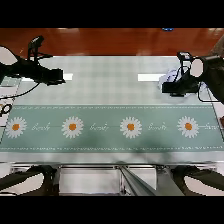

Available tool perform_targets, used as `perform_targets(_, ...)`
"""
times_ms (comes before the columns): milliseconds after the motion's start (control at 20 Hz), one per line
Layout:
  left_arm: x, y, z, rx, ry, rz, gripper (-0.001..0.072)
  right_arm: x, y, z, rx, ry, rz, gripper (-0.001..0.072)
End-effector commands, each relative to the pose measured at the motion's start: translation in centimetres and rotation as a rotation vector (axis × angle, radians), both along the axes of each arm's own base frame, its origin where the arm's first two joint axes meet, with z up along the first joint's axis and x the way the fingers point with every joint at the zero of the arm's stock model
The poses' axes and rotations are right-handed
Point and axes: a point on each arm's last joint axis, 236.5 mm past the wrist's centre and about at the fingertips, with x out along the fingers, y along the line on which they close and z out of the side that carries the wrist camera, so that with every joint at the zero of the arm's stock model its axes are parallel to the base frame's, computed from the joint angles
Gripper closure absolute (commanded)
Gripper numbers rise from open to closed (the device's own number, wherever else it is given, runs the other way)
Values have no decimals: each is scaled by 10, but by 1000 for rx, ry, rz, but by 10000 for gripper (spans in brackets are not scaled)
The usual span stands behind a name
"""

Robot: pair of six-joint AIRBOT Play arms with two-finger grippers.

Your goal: Fold the shirts.

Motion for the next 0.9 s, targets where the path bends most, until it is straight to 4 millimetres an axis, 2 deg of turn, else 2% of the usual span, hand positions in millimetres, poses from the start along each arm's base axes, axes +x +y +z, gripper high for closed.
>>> perform_targets(0,1,0,1,0,-4,0,689,14,0,4,-4,-58,8,688)
perform_targets(200,27,4,7,0,-101,48,686,42,1,14,-6,-184,27,686)
perform_targets(250,33,6,7,1,-120,60,593,56,1,19,-13,-246,38,615)
perform_targets(300,37,7,5,1,-128,69,319,72,-1,27,-30,-320,57,315)
perform_targets(350,38,7,1,-5,-116,83,195,89,-6,36,-76,-393,94,289)
perform_targets(450,31,14,-3,-8,-71,93,197,112,-35,48,-140,-460,73,290)
perform_targets(550,18,22,-2,0,-43,76,197,122,-75,40,-148,-428,-18,291)
perform_targets(700,-2,28,15,5,-108,98,198,126,-139,-2,-145,-305,-141,291)
perform_targets(750,-12,29,17,4,-127,109,198,126,-155,-16,-128,-272,-186,291)
perform_targets(850,-35,29,11,3,-139,120,198,126,-172,-45,-76,-214,-234,291)
